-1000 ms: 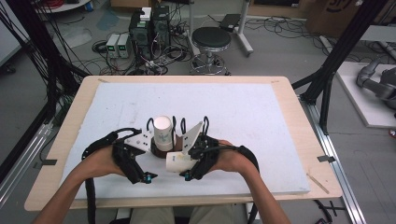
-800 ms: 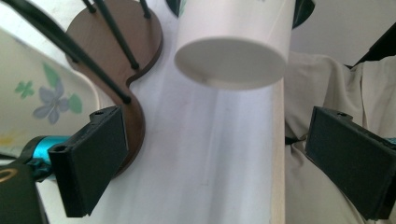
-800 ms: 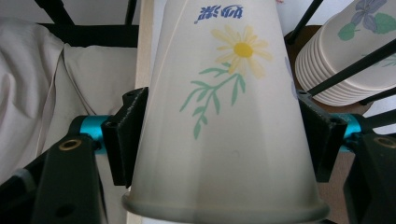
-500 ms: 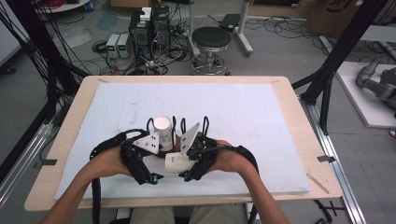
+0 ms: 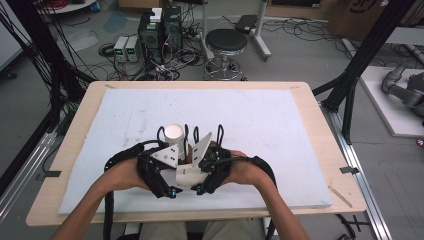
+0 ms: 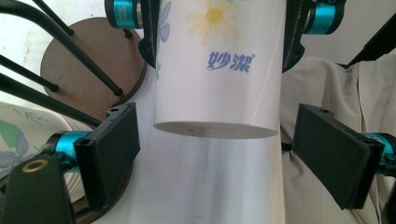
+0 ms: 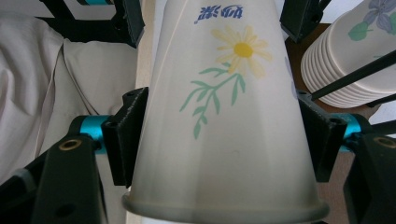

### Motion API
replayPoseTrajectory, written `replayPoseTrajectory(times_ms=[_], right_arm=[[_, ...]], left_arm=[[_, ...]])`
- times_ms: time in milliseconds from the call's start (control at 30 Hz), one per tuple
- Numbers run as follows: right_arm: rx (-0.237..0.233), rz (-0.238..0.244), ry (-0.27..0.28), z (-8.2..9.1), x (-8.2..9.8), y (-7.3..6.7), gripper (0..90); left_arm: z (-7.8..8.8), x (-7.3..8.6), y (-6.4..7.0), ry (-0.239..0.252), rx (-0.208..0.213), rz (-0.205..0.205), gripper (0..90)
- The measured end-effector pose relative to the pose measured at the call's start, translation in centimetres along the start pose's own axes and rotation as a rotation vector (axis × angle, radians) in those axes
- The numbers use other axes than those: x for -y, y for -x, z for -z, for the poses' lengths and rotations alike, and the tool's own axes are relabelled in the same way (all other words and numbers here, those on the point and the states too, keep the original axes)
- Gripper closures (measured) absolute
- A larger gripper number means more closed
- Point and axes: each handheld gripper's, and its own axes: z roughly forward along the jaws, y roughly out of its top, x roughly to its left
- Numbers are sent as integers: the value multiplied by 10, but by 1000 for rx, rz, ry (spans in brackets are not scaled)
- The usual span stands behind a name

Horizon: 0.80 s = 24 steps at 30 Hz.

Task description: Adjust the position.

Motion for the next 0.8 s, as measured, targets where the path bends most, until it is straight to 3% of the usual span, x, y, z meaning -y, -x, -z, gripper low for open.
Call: replayPoseTrajectory(times_ms=[500, 800], right_arm=[[-9, 9, -3, -2, -2, 0, 285], [-7, 15, 0, -2, -3, -1, 285]], left_arm=[[-4, 0, -2, -5, 15, -10, 206], [-6, 0, -2, -11, 32, -28, 287]])
